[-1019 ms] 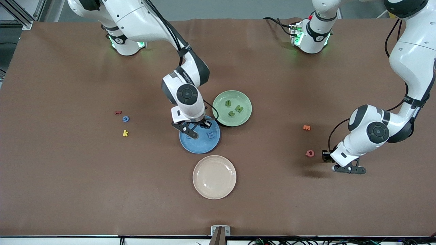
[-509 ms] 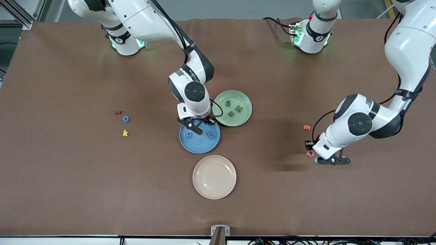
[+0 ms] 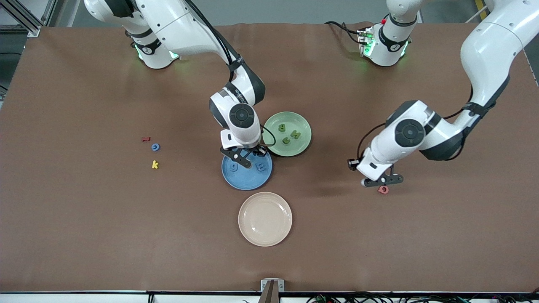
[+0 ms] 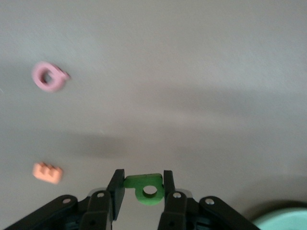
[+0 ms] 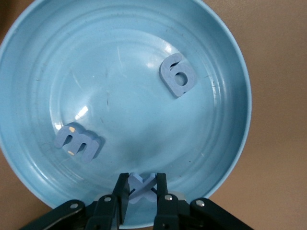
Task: Sort letters by color into matching plates
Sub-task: 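Place the p on the green plate while the right gripper withdraws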
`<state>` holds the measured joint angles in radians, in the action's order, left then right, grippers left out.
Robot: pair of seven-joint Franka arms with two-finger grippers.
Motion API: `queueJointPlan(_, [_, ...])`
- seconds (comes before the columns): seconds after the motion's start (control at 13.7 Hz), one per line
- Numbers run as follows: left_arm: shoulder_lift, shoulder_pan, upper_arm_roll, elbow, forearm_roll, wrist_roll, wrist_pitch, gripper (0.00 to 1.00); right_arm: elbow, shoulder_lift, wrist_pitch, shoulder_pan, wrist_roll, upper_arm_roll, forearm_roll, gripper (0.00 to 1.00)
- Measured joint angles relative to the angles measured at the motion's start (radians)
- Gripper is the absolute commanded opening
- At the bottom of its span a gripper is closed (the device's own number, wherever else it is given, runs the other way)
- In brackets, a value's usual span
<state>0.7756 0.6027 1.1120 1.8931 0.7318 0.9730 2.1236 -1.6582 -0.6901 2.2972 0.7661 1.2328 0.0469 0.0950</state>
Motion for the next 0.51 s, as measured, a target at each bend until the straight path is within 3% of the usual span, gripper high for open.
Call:
queueJointPlan(0.22, [0.000, -0.086, 0.015, 0.024, 0.000, 0.177, 0.000, 0.00, 0.000, -0.004, 0.001, 0.000, 0.001, 0.000, 0.000, 0.29])
queueJointPlan(0.29, [0.000, -0.128, 0.015, 0.025, 0.000, 0.238, 0.001, 0.01, 0.000, -0.004, 0.001, 0.000, 0.001, 0.000, 0.000, 0.70])
queueJointPlan(0.36, [0.000, -0.165, 0.015, 0.025, 0.000, 0.295, 0.003, 0.01, 0.000, -0.004, 0.002, 0.001, 0.001, 0.000, 0.000, 1.00])
queueJointPlan(0.51, [0.001, -0.224, 0.015, 0.026, 0.000, 0.393, 0.010, 0.01, 0.000, -0.004, 0.003, 0.009, 0.002, 0.000, 0.000, 1.00])
